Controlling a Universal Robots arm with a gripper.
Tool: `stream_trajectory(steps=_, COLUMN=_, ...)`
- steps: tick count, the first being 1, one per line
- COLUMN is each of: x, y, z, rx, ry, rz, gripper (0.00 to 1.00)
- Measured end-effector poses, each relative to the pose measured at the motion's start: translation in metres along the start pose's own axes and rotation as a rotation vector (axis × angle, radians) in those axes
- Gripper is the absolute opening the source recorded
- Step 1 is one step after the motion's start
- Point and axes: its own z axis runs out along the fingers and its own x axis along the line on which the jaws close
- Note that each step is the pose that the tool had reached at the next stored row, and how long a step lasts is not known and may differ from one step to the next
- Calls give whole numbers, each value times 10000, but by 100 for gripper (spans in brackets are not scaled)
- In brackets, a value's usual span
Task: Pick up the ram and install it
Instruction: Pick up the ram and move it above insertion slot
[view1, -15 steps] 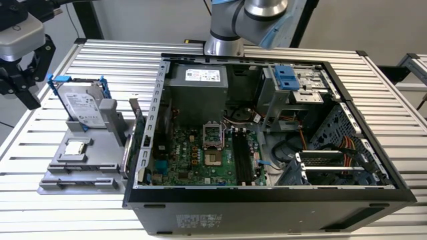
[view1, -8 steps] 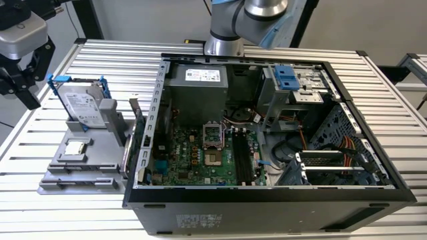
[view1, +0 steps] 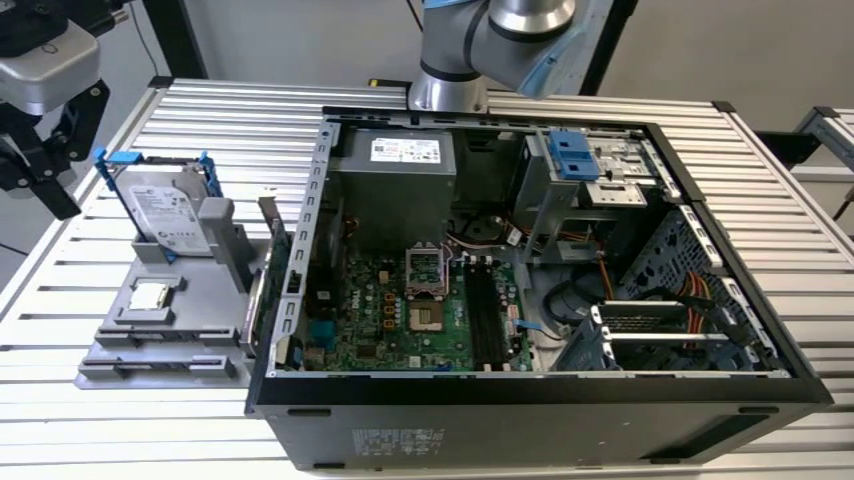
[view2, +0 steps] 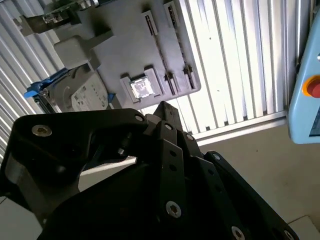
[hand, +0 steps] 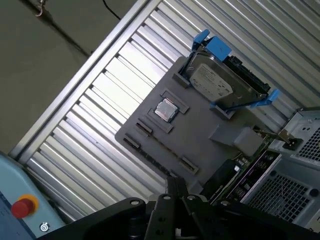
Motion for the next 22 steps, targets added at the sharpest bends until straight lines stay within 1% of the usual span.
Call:
stream_trajectory(steps=10, x=0, y=0, z=0, rx=-11, ry=22, rz=-409, gripper=0)
stream_trajectory(steps=15, x=0, y=0, z=0, rx=-14, ry=26, rz=-501, gripper=0)
stream_trajectory(steps=22, x=0, y=0, z=0, rx=-14, ry=28, rz=-515, gripper=0)
